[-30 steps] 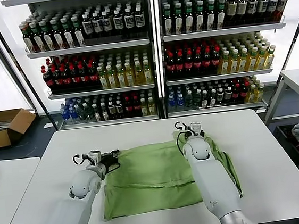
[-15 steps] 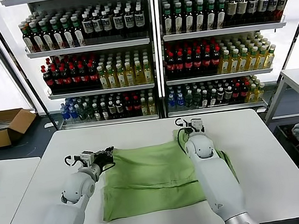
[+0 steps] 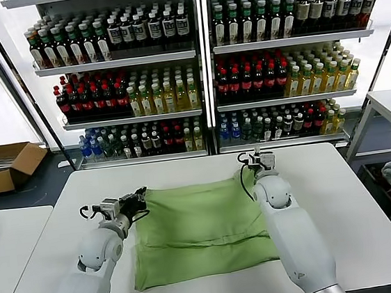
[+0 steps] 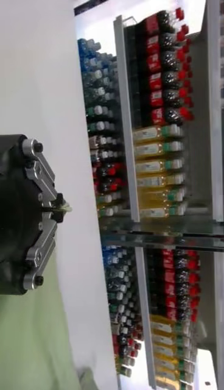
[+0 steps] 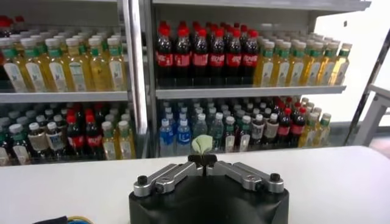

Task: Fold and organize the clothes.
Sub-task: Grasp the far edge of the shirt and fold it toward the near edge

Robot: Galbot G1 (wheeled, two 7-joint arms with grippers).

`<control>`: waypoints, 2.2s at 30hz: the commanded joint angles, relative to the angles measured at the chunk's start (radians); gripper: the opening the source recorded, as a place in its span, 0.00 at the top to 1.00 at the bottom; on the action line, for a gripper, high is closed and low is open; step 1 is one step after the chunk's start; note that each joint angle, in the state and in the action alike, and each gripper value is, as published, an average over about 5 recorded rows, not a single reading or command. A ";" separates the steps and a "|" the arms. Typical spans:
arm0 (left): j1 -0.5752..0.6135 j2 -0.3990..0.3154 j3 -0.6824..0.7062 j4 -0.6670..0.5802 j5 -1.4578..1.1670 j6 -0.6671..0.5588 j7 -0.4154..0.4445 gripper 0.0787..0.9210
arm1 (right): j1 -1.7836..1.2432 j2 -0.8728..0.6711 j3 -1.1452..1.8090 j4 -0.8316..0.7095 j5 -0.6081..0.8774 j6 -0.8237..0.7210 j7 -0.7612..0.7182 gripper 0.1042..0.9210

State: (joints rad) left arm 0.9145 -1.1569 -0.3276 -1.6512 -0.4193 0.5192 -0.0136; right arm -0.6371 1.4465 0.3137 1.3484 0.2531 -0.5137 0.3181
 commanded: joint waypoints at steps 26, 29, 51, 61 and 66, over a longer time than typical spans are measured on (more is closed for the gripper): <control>0.293 -0.030 -0.104 -0.239 0.078 -0.054 0.032 0.98 | -0.428 -0.029 0.066 0.461 -0.022 -0.032 0.071 1.00; 0.303 -0.033 -0.105 -0.241 0.083 -0.054 0.034 0.98 | -0.471 -0.035 0.077 0.493 -0.022 -0.037 0.071 1.00; 0.420 -0.063 -0.122 -0.281 0.136 -0.068 0.060 0.98 | -0.648 -0.024 0.083 0.576 -0.072 -0.033 0.082 1.00; 0.426 -0.081 -0.135 -0.254 0.184 -0.071 0.075 0.98 | -0.688 -0.028 0.094 0.580 -0.082 -0.025 0.085 1.00; 0.425 -0.092 -0.137 -0.242 0.203 -0.076 0.075 0.98 | -0.711 -0.031 0.090 0.580 -0.097 -0.013 0.079 1.00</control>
State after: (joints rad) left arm 1.3246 -1.2386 -0.4627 -1.9027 -0.2509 0.4445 0.0565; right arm -1.3063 1.4153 0.4031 1.9169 0.1678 -0.5341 0.3982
